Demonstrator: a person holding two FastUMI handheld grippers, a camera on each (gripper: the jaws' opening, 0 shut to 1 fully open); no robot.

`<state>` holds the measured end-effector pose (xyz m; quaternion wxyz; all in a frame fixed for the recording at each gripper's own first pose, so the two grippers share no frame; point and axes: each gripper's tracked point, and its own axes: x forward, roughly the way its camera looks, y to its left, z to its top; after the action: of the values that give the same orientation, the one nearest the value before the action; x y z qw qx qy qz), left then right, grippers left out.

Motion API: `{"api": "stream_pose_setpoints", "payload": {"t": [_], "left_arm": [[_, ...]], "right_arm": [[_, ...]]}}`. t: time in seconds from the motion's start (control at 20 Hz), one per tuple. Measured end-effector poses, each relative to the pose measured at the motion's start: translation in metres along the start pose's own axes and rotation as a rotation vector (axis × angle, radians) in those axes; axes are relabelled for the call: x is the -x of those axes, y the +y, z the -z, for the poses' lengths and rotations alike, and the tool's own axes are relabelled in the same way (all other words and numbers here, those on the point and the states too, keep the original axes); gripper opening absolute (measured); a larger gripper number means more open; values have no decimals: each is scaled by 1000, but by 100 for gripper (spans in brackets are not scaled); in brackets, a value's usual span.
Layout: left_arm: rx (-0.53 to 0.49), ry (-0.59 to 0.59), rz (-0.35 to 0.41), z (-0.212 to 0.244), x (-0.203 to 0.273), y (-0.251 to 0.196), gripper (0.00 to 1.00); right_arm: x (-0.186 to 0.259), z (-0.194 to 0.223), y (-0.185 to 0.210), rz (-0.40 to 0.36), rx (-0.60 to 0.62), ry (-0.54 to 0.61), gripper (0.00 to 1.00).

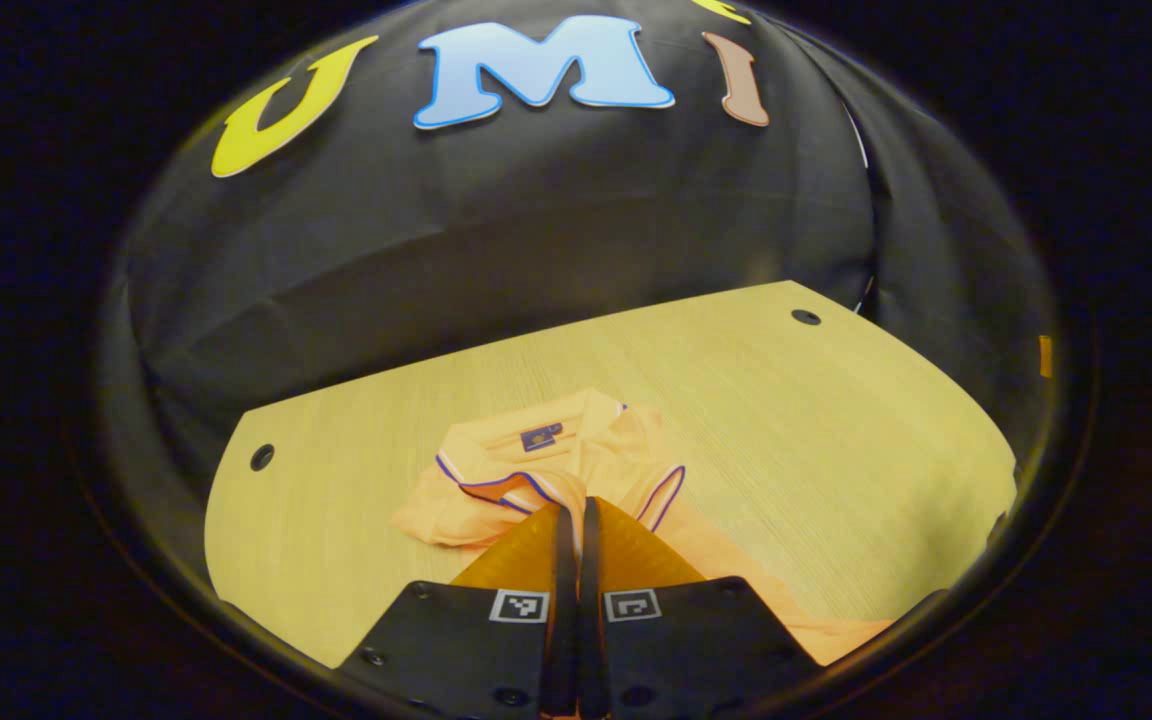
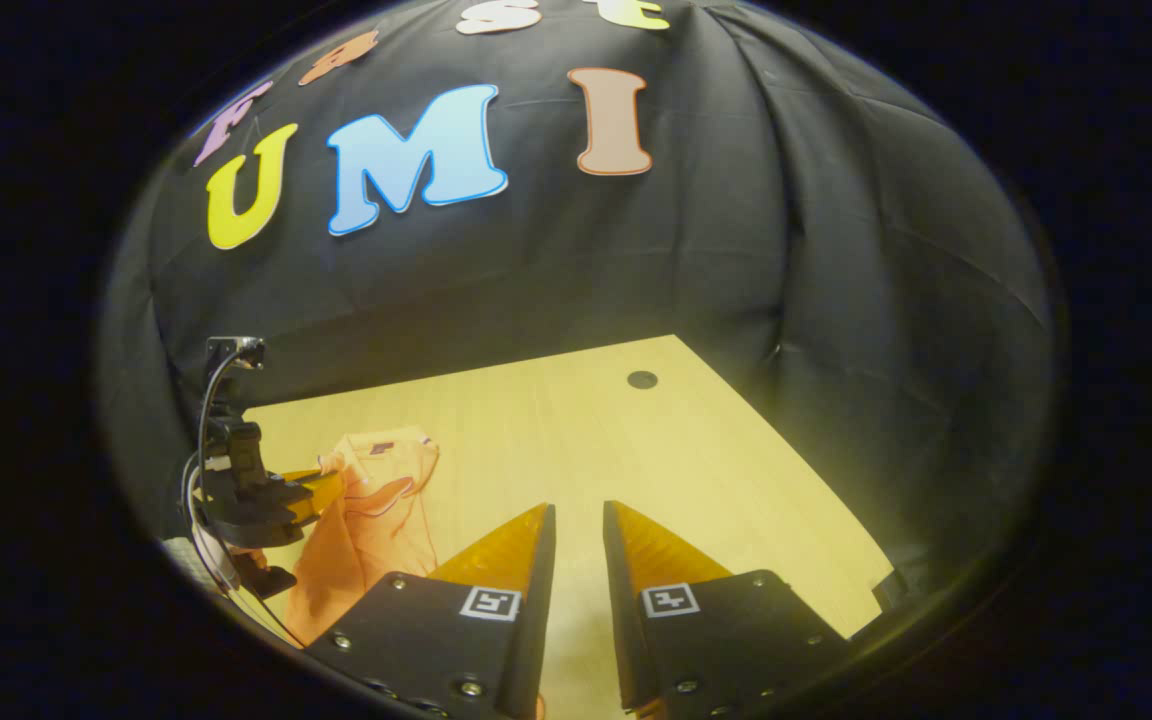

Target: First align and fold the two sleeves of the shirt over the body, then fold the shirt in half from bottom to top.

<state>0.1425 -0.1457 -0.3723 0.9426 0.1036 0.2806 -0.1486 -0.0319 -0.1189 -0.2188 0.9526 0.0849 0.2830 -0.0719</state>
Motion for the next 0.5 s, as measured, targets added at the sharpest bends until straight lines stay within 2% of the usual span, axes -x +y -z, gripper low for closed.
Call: {"api": "stream_pose_setpoints", "payload": {"t": [0.15,0.3,0.4,0.45,0.5], "left_arm": [[-9,39,-4,14,-10,-9,7],[3,65,18,21,-12,-13,10],[17,73,26,25,-11,-14,32],[25,70,21,24,-7,-11,60],[36,65,21,23,-4,-10,58]], "right_arm": [[3,4,-15,25,-19,15,27],[4,6,-21,30,-26,25,33],[2,7,-19,22,-24,29,30],[0,7,-14,13,-22,31,29],[-1,7,-10,1,-18,33,29]]}}
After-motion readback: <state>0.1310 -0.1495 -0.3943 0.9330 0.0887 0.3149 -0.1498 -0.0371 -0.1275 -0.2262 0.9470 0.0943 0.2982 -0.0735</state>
